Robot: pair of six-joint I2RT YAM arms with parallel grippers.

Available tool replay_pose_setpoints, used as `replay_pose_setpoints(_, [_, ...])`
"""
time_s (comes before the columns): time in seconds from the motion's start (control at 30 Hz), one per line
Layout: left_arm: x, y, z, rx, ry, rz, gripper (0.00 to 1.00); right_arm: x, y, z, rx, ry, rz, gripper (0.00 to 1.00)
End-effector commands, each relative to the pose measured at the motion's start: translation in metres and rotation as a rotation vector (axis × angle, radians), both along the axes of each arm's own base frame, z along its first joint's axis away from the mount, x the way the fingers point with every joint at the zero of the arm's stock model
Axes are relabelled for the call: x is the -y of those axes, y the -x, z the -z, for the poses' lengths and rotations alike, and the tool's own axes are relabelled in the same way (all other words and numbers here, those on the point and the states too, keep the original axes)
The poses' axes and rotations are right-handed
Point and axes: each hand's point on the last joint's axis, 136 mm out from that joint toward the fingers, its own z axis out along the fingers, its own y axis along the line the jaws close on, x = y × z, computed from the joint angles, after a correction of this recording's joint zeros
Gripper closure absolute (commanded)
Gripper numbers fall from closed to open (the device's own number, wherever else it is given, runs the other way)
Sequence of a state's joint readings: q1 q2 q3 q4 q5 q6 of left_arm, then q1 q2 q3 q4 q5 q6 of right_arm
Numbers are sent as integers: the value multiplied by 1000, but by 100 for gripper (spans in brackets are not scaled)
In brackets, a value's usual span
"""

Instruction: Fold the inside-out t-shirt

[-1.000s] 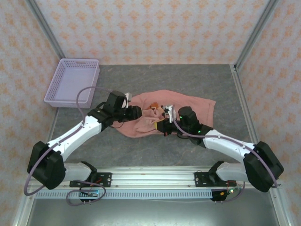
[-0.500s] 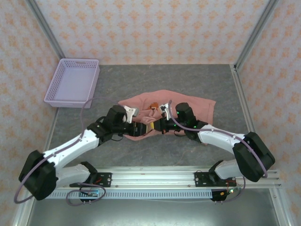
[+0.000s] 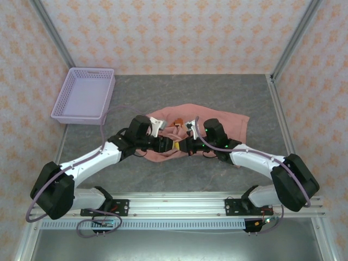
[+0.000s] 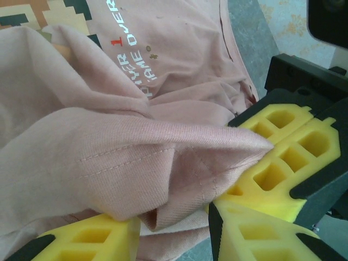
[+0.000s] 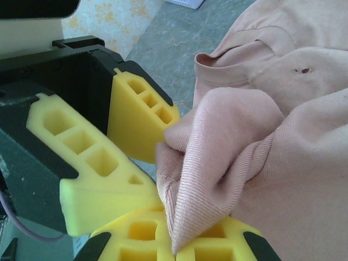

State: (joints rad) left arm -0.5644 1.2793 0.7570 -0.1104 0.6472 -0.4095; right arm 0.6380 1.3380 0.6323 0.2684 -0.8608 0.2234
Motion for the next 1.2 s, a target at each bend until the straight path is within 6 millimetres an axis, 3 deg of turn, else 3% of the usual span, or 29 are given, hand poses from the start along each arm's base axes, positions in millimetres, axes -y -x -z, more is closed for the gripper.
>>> replay_pose_setpoints(0.0, [-1, -14, -12, 58, -1, -10, 60, 0, 1, -9, 47, -11, -17, 100])
replay_pose_setpoints(0.1, [-3, -17, -13, 63, -8, -25, 57, 1, 1, -7, 44, -7, -15, 100])
replay_pose_setpoints(0.17, [2, -18, -15, 58, 18, -16, 61, 0, 0, -7, 44, -9, -15, 100])
replay_pose_setpoints(0.37, [9, -14, -20, 38, 51, 19, 92, 2, -6, -8, 53, 5, 21, 100])
replay_pose_setpoints(0.47, [-4, -9, -37, 90, 23, -4, 100, 25, -29, 12, 45, 182, 187, 93])
replay_pose_setpoints(0.57, [-7, 7, -65, 141, 84, 5, 100, 59, -48, 24, 58, 375, 361, 85])
replay_pose_setpoints(0.67, [-6, 27, -71, 141, 77, 51, 100, 62, -48, 19, 71, 376, 376, 76])
replay_pose_setpoints(0.8, [2, 46, -65, 116, 56, 114, 100, 75, -48, 21, 82, 447, 402, 73])
replay_pose_setpoints(1.0, [37, 67, -46, 76, 5, 226, 95, 138, -63, 15, 103, 679, 617, 67])
replay_pose_setpoints(1.07, [54, 79, -39, 64, -11, 290, 89, 156, -70, 14, 79, 710, 681, 66])
replay_pose_setpoints(1.17, [67, 99, -33, 55, -88, 422, 68, 161, -73, 17, 56, 710, 701, 65])
